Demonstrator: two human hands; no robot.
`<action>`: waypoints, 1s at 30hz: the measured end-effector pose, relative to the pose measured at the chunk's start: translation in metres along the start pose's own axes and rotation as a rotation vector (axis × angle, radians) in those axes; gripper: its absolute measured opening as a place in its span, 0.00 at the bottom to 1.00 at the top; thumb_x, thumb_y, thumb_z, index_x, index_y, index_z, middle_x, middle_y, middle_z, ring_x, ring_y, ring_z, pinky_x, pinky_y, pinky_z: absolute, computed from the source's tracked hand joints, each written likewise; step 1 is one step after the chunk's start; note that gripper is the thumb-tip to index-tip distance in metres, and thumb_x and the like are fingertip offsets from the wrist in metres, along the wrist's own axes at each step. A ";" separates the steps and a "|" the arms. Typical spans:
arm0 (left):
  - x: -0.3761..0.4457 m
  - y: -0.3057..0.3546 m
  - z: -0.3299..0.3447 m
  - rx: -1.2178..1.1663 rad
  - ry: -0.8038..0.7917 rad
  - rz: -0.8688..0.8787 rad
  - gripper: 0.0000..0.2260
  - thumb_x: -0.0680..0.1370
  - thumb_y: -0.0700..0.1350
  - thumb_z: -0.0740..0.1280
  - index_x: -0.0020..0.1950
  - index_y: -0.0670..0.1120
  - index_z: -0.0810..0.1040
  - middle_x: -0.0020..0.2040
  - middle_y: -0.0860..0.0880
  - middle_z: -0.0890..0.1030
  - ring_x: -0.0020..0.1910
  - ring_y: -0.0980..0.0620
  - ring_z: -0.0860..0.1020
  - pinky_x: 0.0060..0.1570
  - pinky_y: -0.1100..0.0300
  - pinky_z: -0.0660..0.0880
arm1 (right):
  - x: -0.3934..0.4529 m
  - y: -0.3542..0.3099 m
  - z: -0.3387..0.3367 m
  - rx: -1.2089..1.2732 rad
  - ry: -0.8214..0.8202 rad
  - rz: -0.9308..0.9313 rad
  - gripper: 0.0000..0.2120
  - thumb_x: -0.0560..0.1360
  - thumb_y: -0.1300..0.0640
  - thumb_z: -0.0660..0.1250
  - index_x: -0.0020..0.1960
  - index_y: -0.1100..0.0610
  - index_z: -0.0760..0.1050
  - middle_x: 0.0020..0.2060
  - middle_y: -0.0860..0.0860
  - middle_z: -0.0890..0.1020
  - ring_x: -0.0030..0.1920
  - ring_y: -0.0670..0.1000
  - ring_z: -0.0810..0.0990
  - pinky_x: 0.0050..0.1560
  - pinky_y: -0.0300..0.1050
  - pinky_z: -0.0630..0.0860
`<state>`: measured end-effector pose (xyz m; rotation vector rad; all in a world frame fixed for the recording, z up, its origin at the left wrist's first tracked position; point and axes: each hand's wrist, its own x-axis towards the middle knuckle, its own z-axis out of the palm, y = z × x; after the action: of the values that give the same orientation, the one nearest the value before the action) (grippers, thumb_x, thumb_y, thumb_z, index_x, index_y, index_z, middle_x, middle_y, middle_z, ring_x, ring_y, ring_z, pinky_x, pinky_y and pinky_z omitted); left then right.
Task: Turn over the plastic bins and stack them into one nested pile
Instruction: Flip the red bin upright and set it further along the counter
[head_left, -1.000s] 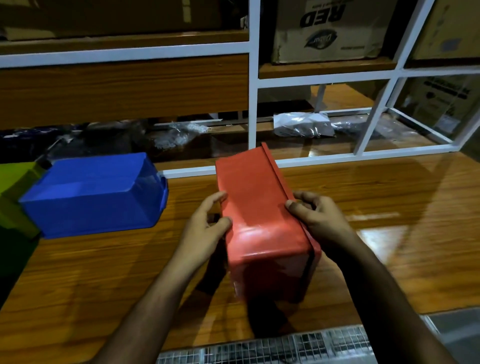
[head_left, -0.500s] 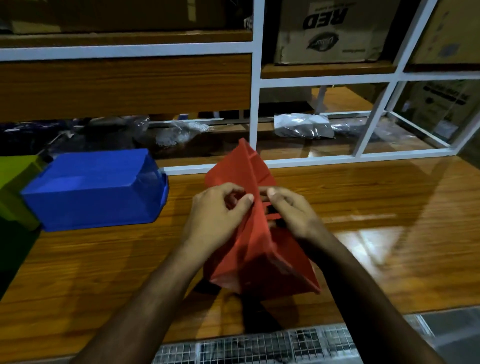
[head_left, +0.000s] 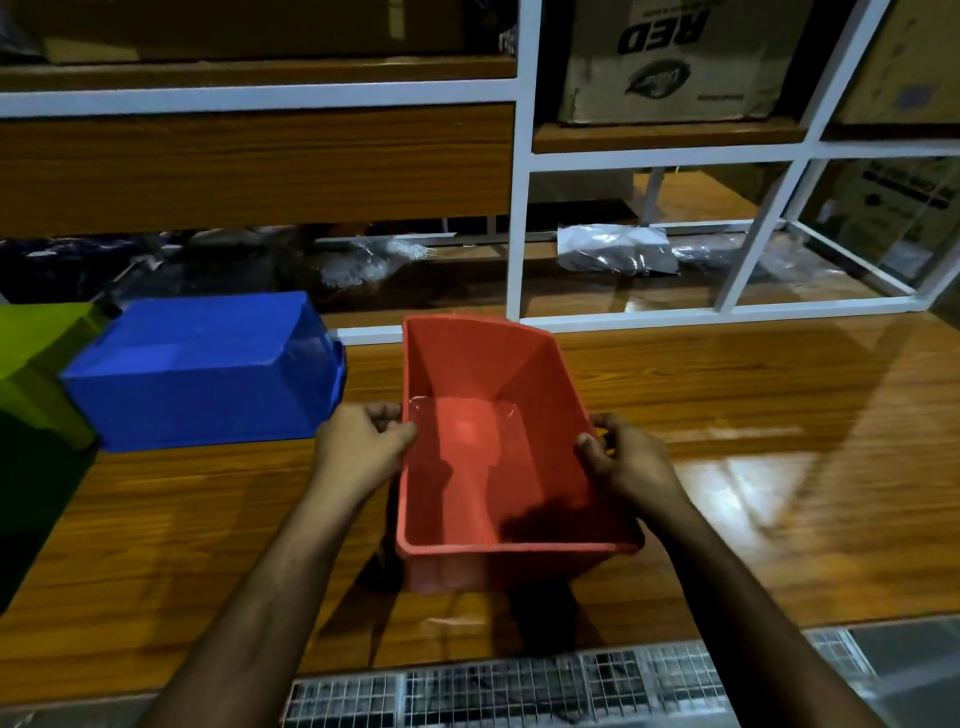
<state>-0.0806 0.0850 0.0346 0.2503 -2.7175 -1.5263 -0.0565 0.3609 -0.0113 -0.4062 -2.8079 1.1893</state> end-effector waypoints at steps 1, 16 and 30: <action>0.001 -0.008 0.001 -0.017 -0.021 -0.026 0.05 0.72 0.42 0.71 0.41 0.52 0.84 0.34 0.52 0.85 0.35 0.52 0.83 0.42 0.51 0.82 | 0.000 0.000 0.002 0.010 0.017 0.001 0.17 0.78 0.52 0.66 0.65 0.55 0.76 0.44 0.54 0.84 0.47 0.56 0.83 0.47 0.49 0.79; 0.013 -0.021 0.010 0.437 0.091 0.305 0.27 0.72 0.45 0.74 0.70 0.48 0.73 0.64 0.45 0.76 0.65 0.44 0.73 0.64 0.51 0.69 | 0.007 -0.003 0.005 -0.125 0.038 -0.093 0.09 0.75 0.52 0.69 0.54 0.53 0.80 0.46 0.53 0.86 0.46 0.57 0.84 0.44 0.45 0.78; 0.042 0.026 0.072 0.769 -0.336 1.051 0.19 0.69 0.43 0.74 0.61 0.48 0.80 0.57 0.49 0.83 0.58 0.47 0.76 0.57 0.53 0.73 | 0.014 -0.030 -0.003 -0.515 -0.114 -0.394 0.19 0.73 0.39 0.65 0.64 0.34 0.73 0.59 0.44 0.82 0.56 0.55 0.82 0.48 0.47 0.77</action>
<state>-0.1317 0.1528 0.0166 -1.2985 -2.6739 -0.2429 -0.0756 0.3463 0.0115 0.2018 -3.0641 0.4219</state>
